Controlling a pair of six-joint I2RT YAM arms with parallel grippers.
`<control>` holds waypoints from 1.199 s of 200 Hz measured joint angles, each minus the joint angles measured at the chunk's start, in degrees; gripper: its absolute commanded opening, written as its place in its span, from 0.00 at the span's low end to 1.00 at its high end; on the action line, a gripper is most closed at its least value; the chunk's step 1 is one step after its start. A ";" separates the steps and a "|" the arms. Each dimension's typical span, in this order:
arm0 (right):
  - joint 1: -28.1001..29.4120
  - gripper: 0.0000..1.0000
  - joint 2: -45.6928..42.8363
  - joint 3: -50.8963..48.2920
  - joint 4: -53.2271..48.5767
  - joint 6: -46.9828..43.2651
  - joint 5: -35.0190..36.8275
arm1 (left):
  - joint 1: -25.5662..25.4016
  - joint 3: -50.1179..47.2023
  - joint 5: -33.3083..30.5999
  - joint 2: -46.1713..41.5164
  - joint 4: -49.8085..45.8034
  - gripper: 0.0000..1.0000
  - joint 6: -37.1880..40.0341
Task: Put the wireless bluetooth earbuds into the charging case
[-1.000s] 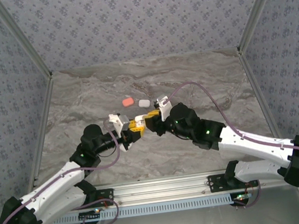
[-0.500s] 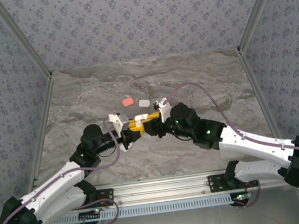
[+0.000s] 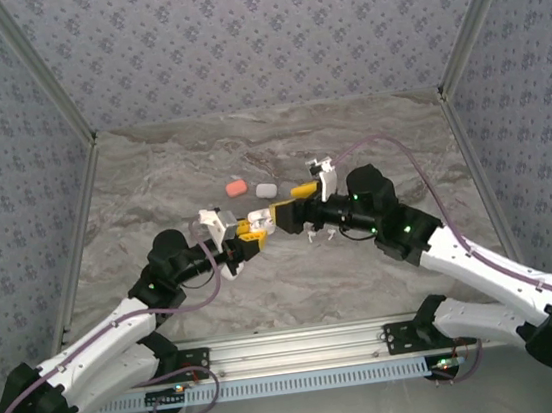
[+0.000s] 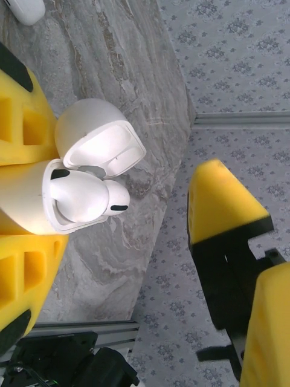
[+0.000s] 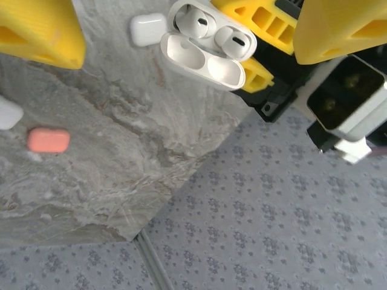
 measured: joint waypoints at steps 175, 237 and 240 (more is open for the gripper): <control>2.34 0.86 2.38 0.48 0.52 -2.86 -13.94 | -0.50 0.00 1.90 -1.05 1.99 0.00 0.07; 2.91 1.00 0.15 0.76 -9.16 -6.38 -2.62 | -0.42 0.13 -0.55 0.20 -0.94 0.00 0.04; 2.82 1.00 -0.20 0.76 -9.81 -6.47 -1.64 | -0.42 0.17 -0.76 0.26 -1.20 0.00 0.02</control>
